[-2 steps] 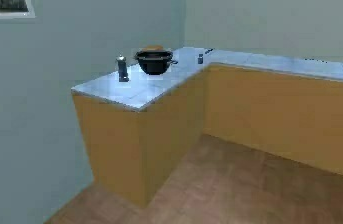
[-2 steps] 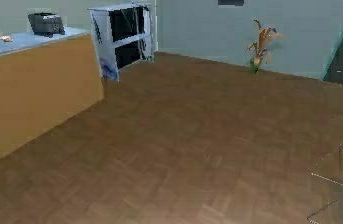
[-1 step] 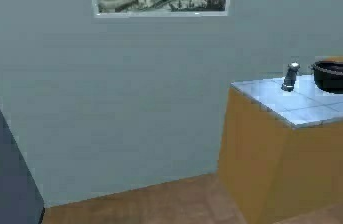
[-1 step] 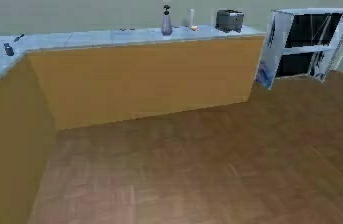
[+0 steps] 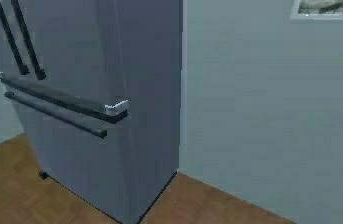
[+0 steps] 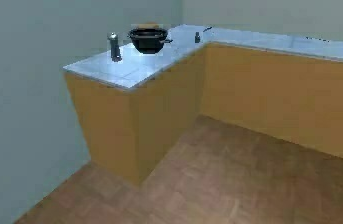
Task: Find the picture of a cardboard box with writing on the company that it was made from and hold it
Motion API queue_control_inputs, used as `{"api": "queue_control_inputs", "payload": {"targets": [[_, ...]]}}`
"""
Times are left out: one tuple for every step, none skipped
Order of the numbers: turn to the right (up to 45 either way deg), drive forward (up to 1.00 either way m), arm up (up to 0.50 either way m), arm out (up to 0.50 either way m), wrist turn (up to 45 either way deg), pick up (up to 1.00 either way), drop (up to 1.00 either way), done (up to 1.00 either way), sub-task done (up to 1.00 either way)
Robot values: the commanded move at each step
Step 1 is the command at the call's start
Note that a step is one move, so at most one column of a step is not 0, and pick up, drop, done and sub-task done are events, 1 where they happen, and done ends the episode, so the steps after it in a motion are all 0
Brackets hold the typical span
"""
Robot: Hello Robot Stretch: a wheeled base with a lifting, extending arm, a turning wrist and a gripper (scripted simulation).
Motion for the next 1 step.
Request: {"api": "queue_control_inputs", "payload": {"targets": [[-45.0, 0.0, 0.0, 0.0, 0.0, 0.0, 0.0, 0.0, 0.0]]}}
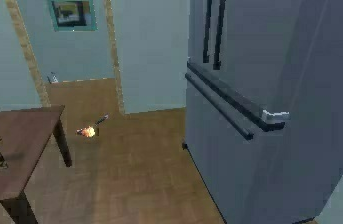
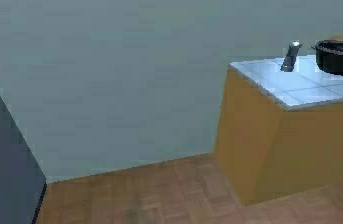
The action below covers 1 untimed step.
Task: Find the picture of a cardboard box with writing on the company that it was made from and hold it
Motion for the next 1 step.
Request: {"api": "queue_control_inputs", "payload": {"targets": [[-18.0, 0.0, 0.0, 0.0, 0.0, 0.0, 0.0, 0.0, 0.0]]}}
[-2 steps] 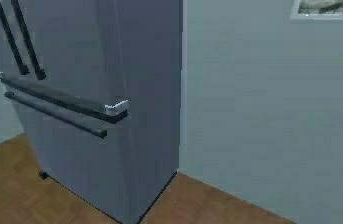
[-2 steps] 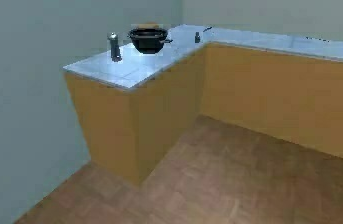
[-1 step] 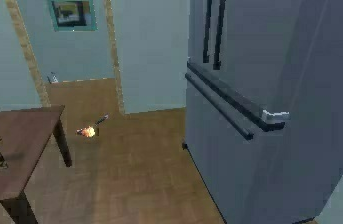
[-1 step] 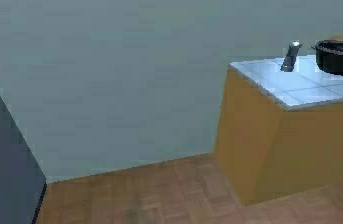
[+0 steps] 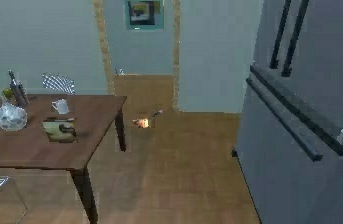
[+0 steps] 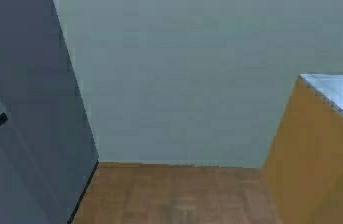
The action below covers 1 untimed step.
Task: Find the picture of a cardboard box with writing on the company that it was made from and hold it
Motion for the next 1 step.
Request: {"api": "queue_control_inputs", "payload": {"targets": [[0.0, 1.0, 0.0, 0.0, 0.0, 0.0, 0.0, 0.0, 0.0]]}}
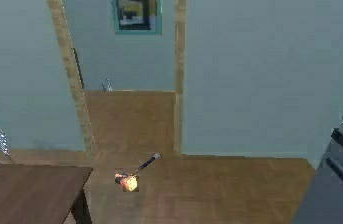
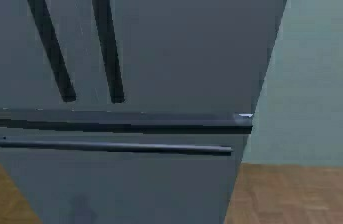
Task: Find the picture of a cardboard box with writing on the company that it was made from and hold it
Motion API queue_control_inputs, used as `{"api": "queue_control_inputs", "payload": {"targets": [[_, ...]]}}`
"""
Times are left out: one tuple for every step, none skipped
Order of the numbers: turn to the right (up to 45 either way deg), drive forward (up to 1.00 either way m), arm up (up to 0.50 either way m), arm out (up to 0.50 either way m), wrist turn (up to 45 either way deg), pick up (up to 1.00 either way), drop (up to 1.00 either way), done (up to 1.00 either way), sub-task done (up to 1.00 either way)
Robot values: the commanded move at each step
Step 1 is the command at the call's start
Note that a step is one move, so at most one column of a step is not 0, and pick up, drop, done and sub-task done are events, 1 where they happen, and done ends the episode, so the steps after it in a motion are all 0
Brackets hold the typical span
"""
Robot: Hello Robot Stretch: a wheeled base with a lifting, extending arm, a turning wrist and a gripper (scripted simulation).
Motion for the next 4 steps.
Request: {"api": "queue_control_inputs", "payload": {"targets": [[0.0, 1.0, 0.0, 0.0, 0.0, 0.0, 0.0, 0.0, 0.0], [-21.0, 0.0, 0.0, 0.0, 0.0, 0.0, 0.0, 0.0, 0.0], [0.0, 0.1, 0.0, 0.0, 0.0, 0.0, 0.0, 0.0, 0.0], [-21.0, 0.0, 0.0, 0.0, 0.0, 0.0, 0.0, 0.0, 0.0]]}}
